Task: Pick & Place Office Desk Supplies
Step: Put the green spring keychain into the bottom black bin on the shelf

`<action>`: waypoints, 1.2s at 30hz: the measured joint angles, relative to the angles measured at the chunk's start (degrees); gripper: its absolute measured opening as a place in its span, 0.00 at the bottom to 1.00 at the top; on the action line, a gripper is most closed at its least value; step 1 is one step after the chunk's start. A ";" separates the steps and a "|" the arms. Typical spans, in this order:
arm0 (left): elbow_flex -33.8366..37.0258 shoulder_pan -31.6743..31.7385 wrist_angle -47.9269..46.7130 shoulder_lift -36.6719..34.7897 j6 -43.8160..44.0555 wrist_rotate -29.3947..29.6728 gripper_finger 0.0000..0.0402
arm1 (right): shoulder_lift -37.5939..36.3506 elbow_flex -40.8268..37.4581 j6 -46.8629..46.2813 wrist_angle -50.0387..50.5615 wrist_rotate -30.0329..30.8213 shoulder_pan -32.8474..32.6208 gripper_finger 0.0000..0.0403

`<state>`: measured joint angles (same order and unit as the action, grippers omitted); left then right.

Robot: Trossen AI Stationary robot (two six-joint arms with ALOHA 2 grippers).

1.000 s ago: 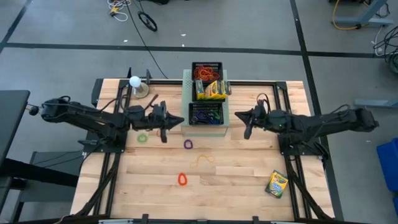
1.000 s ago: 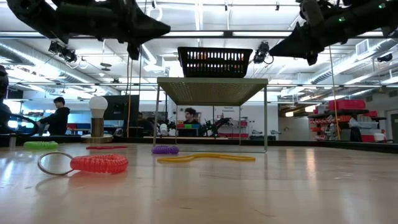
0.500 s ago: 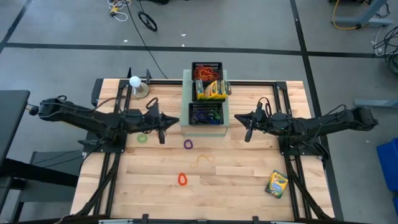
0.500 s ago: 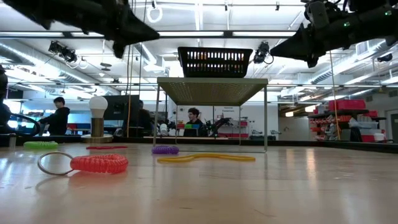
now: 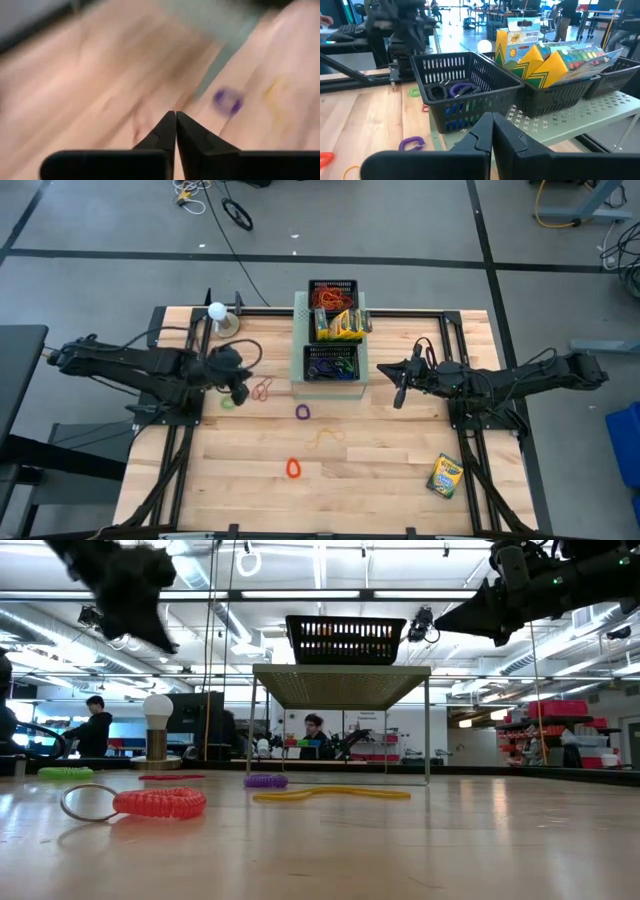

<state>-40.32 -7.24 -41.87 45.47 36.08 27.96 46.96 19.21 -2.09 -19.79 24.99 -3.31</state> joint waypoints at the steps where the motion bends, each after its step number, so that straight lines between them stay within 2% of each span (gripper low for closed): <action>1: 0.02 0.25 -3.19 0.61 1.87 -0.85 0.06 | 0.00 -0.01 0.01 -0.01 -0.02 0.00 0.03; 6: 0.09 1.40 -12.24 4.13 7.47 -4.17 0.18 | 0.02 0.01 0.65 -0.07 -0.02 0.00 0.03; 11: 0.09 1.75 -13.66 9.59 8.03 -6.93 0.30 | 0.02 0.01 0.87 -0.04 -0.05 0.00 0.03; 14: 0.09 1.76 -14.91 13.12 8.59 -10.51 0.36 | 0.02 0.01 0.89 -0.02 -0.08 0.00 0.03; 18: 0.09 1.28 -16.56 15.06 9.53 -11.08 0.43 | 0.02 0.01 1.32 0.00 -0.31 0.00 0.03; 20: 0.95 0.96 -15.77 14.52 8.51 -11.63 0.44 | 0.02 0.01 1.53 0.00 -0.72 0.00 0.03; 24: 6.99 -0.67 -14.00 13.38 6.28 -16.13 0.44 | 0.02 0.01 1.53 0.02 -1.01 0.00 0.03; 28: 11.77 -2.33 -12.34 13.67 6.65 -16.41 0.43 | 0.02 0.01 1.60 0.00 -1.00 0.00 0.03; 31: 12.73 -3.80 -9.91 13.93 7.03 -16.79 0.43 | 0.02 0.01 1.60 -0.04 -0.98 0.00 0.03; 36: 14.18 -5.33 -7.90 14.45 9.01 -13.89 0.43 | 0.02 0.01 1.60 -0.11 -0.98 0.00 0.03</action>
<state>-26.14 -12.57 -49.76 59.91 45.09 14.07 46.98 19.22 -0.49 -19.90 24.01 -3.31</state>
